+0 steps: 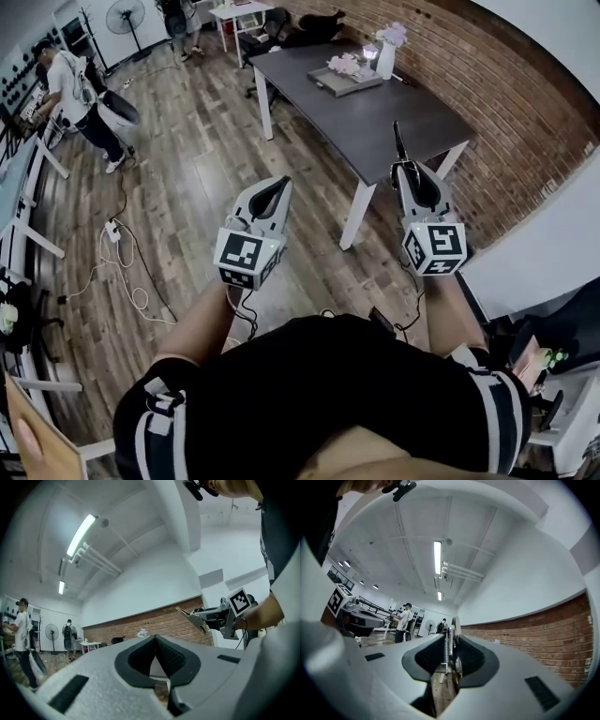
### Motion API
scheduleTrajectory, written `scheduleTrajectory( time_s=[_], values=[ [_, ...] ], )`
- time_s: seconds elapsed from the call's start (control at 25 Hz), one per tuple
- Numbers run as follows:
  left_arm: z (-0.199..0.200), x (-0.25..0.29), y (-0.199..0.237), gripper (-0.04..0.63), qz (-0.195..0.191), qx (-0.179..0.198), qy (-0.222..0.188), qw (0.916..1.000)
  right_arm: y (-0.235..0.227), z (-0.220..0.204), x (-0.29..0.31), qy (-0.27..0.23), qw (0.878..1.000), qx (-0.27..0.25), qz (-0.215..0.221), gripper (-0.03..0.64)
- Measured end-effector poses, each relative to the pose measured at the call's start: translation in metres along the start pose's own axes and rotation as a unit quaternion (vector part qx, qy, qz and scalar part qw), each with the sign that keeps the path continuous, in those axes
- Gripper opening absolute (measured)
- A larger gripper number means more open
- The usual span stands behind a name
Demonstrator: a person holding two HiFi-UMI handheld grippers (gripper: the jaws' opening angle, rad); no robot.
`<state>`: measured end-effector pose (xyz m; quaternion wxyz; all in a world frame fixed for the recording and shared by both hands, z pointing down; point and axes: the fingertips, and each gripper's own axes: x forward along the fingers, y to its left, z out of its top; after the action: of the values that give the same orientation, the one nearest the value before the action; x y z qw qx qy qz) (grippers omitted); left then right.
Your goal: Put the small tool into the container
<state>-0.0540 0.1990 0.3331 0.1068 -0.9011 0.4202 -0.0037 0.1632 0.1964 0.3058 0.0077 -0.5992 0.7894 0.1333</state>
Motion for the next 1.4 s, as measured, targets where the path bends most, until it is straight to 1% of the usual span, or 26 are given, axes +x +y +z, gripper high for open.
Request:
scheduleTrajectory(
  time_s=[0.12, 0.24, 0.4, 0.68, 0.88, 1.16, 1.4],
  values=[
    [-0.002, -0.024, 0.013, 0.009, 0.002, -0.002, 0.004, 1.0000, 0.026, 0.001, -0.005, 0.003, 1.000, 0.010, -0.002, 0.089],
    [0.002, -0.042, 0.017, 0.009, -0.008, 0.002, 0.001, 1.0000, 0.050, 0.002, -0.016, 0.008, 1.000, 0.014, -0.008, 0.089],
    [0.004, -0.042, 0.018, 0.009, -0.022, -0.001, -0.003, 0.9998, 0.065, 0.004, -0.021, 0.011, 1.000, 0.002, -0.007, 0.089],
    [0.002, 0.000, 0.022, 0.009, -0.035, -0.005, -0.019, 0.9992, 0.039, 0.005, 0.007, 0.002, 1.000, -0.015, -0.012, 0.089],
    [-0.015, 0.028, 0.029, 0.009, -0.037, -0.014, -0.008, 0.9992, 0.019, -0.014, 0.026, 0.008, 1.000, -0.005, -0.019, 0.089],
    [-0.029, 0.059, 0.038, 0.009, -0.039, -0.019, -0.006, 0.9990, -0.004, -0.032, 0.047, 0.017, 0.999, -0.003, -0.027, 0.089],
    [-0.031, 0.094, 0.041, 0.009, -0.034, -0.026, 0.002, 0.9991, -0.029, -0.039, 0.070, 0.025, 1.000, 0.002, -0.017, 0.087]
  ],
)
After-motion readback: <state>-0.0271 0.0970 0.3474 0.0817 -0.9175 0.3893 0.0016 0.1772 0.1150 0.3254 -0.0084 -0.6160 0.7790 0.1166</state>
